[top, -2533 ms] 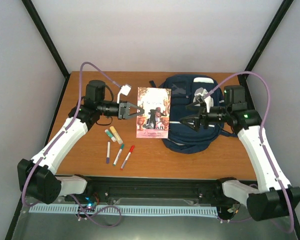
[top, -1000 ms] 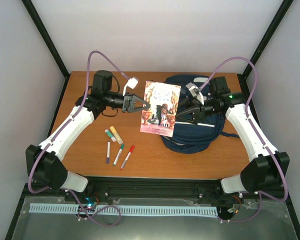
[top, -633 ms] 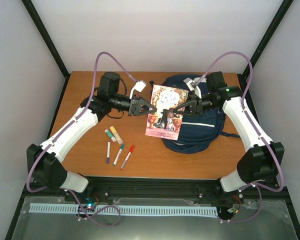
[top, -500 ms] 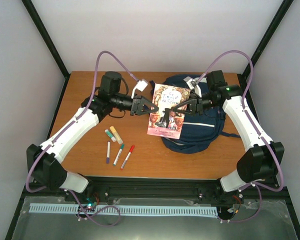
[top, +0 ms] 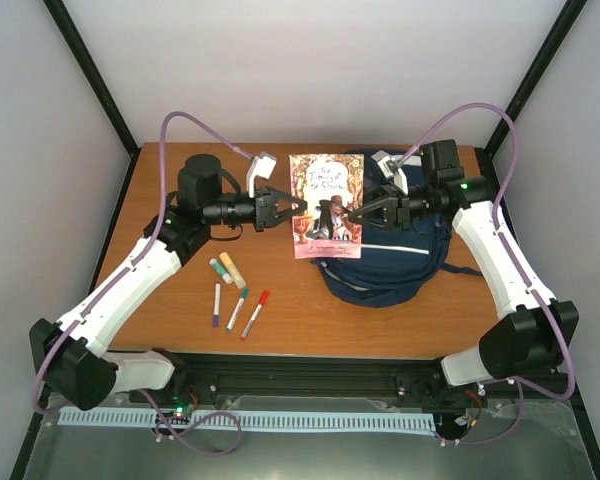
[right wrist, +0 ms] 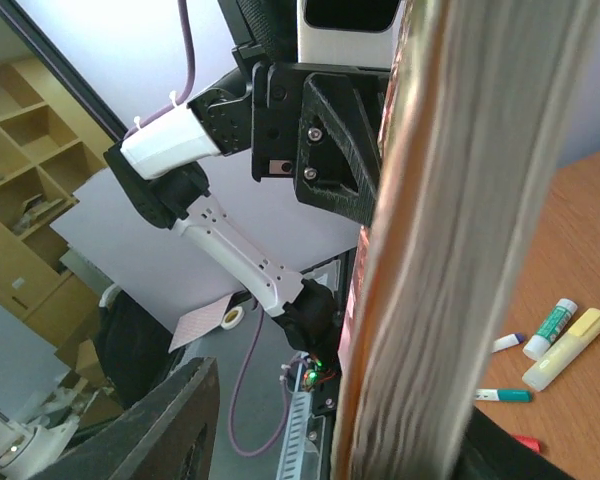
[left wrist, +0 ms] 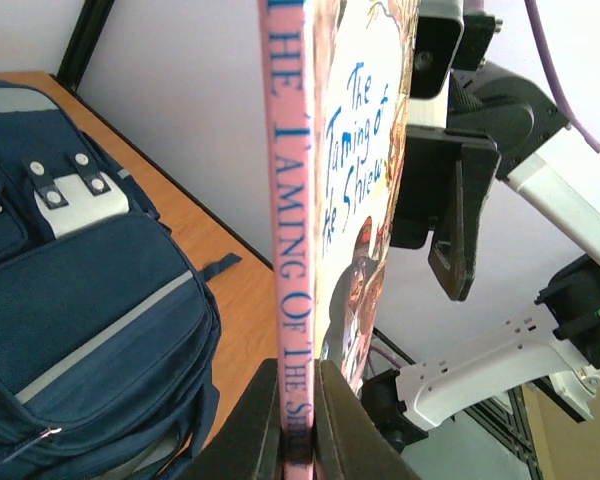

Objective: Pack the student bag
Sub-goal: Pick up the book from the center of the board, then move the student bag to the center of the board.

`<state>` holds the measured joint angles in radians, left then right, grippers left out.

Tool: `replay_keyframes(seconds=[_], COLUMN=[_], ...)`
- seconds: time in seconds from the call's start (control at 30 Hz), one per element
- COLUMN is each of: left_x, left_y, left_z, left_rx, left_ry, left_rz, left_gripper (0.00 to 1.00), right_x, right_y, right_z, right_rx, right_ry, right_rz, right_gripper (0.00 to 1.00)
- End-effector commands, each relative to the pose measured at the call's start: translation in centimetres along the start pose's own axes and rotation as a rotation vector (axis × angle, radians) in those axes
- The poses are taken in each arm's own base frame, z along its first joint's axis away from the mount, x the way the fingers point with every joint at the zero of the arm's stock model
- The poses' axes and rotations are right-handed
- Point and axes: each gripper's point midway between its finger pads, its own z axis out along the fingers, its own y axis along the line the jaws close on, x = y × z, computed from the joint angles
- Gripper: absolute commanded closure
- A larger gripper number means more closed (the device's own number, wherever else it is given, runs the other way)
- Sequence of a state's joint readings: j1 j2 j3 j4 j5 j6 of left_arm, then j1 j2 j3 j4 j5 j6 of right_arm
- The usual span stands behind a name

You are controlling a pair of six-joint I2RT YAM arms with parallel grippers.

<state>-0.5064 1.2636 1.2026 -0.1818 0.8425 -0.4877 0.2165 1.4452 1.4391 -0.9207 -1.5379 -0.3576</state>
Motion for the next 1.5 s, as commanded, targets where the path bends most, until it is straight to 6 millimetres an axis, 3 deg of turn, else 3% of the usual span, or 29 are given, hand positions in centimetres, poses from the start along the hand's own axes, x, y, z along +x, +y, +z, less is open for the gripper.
replay_keyframes(seconds=[0.0, 0.27, 0.4, 0.47, 0.53, 0.67, 0.8, 1.0, 1.17, 1.3, 1.47], left_x=[-2.9, -2.4, -2.1, -1.8, -1.6, -1.0, 0.5, 5.0, 8.0, 10.3, 12.3], left_y=[-0.2, -0.7, -0.5, -0.1, 0.7, 3.9, 8.7, 17.9, 22.2, 25.2, 27.5], left_z=[-0.7, -0.1, -0.1, -0.1, 0.0, 0.4, 0.9, 1.3, 3.6, 5.5, 7.6], left_rx=[-0.040, 0.037, 0.031, 0.012, -0.024, -0.157, -0.327, -0.659, -0.697, -0.712, -0.680], left_ry=[-0.130, -0.124, -0.121, -0.112, -0.105, -0.092, -0.066, 0.033, 0.110, 0.164, 0.197], left_rz=[0.030, 0.000, -0.001, -0.001, -0.005, -0.059, -0.161, -0.342, -0.439, -0.513, -0.591], left_gripper=[0.99, 0.99, 0.99, 0.97, 0.87, 0.59, 0.45, 0.45, 0.48, 0.50, 0.53], right_x=[0.0, -1.0, -1.3, -1.2, -1.1, -1.1, 0.4, 5.7, 8.6, 9.5, 9.7], right_y=[1.1, -0.8, -2.1, -2.5, -2.8, -4.2, -6.6, -8.1, -7.5, -7.0, -7.0], right_z=[0.0, -0.2, -0.5, -0.5, -0.6, -2.3, -6.4, -11.4, -13.4, -14.2, -14.7], right_rx=[-0.018, 0.130, 0.207, 0.226, 0.248, 0.361, 0.535, 0.733, 0.806, 0.810, 0.831], right_ry=[-0.008, -0.007, -0.026, -0.029, -0.031, -0.049, -0.070, -0.081, -0.104, -0.143, -0.148], right_rz=[0.013, 0.032, 0.043, 0.053, 0.049, 0.030, 0.024, 0.022, 0.017, 0.000, 0.003], right_gripper=[0.53, 0.66, 0.86, 0.95, 0.97, 0.97, 0.97, 0.97, 0.97, 0.97, 0.97])
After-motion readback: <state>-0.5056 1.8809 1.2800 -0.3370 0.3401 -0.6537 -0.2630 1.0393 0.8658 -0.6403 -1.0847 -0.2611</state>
